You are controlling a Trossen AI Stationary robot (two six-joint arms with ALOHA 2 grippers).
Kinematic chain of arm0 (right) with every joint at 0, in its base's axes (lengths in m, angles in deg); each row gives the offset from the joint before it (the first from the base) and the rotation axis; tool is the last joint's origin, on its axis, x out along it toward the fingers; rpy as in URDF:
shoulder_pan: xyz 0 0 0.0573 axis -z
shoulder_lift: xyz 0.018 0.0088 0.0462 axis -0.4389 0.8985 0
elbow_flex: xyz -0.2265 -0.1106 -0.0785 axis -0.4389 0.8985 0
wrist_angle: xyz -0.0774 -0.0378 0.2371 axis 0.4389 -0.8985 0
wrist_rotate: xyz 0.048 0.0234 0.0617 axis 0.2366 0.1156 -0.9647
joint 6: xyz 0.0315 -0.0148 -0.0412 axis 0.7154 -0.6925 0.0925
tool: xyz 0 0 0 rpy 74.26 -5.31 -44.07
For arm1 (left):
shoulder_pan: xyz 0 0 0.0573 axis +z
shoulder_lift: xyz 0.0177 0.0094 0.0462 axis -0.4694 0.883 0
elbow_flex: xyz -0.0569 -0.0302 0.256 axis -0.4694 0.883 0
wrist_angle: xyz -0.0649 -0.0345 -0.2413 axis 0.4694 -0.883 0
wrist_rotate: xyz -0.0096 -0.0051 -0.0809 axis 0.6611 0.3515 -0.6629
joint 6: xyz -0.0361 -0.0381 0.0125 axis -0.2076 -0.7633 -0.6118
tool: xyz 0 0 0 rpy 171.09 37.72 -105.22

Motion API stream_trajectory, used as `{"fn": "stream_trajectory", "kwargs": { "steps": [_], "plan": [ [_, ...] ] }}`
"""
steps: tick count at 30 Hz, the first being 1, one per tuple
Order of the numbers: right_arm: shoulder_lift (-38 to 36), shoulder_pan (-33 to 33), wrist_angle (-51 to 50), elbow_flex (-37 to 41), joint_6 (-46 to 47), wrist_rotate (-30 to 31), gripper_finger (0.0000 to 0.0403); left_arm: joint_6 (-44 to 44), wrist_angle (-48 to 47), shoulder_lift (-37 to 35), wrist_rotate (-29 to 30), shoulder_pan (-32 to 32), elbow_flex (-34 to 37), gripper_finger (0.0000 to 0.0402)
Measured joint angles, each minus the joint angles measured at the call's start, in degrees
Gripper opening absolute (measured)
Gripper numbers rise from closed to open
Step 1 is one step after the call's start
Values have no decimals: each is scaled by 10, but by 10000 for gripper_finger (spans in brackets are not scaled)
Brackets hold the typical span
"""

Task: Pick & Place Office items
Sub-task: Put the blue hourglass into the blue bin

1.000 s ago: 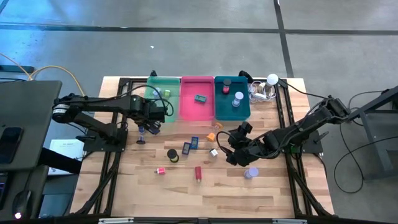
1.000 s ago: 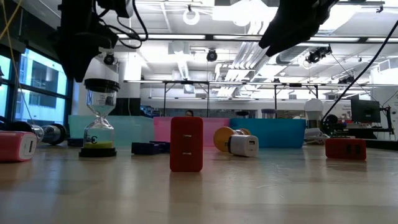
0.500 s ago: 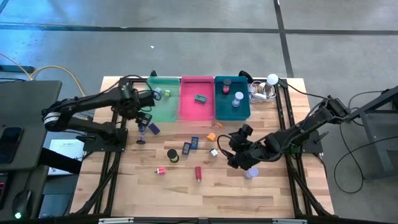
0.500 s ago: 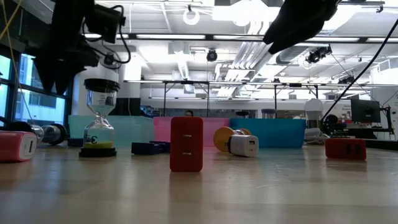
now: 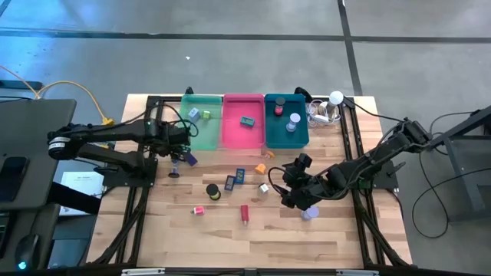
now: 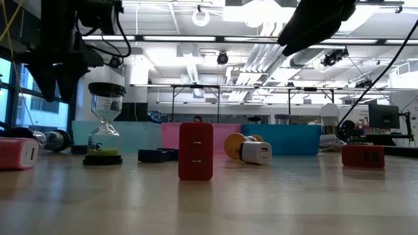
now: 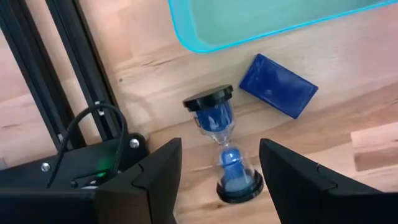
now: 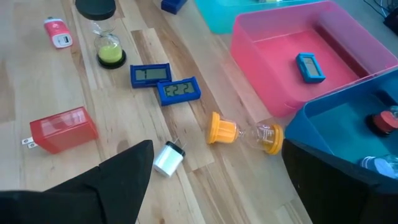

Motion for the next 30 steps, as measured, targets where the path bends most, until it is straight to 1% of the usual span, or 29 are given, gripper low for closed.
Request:
{"fn": "stream_trajectory", "kwargs": {
  "steps": [9,13,15,18,20,27,30],
  "plan": [
    [0,0,0,0,7,-2,344,-37,3,47,1,-30,5,206],
    [0,0,0,0,7,-3,344,-69,5,73,-9,-38,6,206],
    [0,0,0,0,7,-3,344,-68,5,83,-16,-40,9,206],
    [0,0,0,0,7,-3,344,-44,10,88,-30,-40,17,206],
    [0,0,0,0,7,-3,344,-36,26,88,-33,-40,28,206],
    [0,0,0,0,7,-5,344,-55,91,87,-34,-40,77,206],
    [0,0,0,0,7,-5,344,-55,108,87,-46,-40,90,206]
  ]
}}
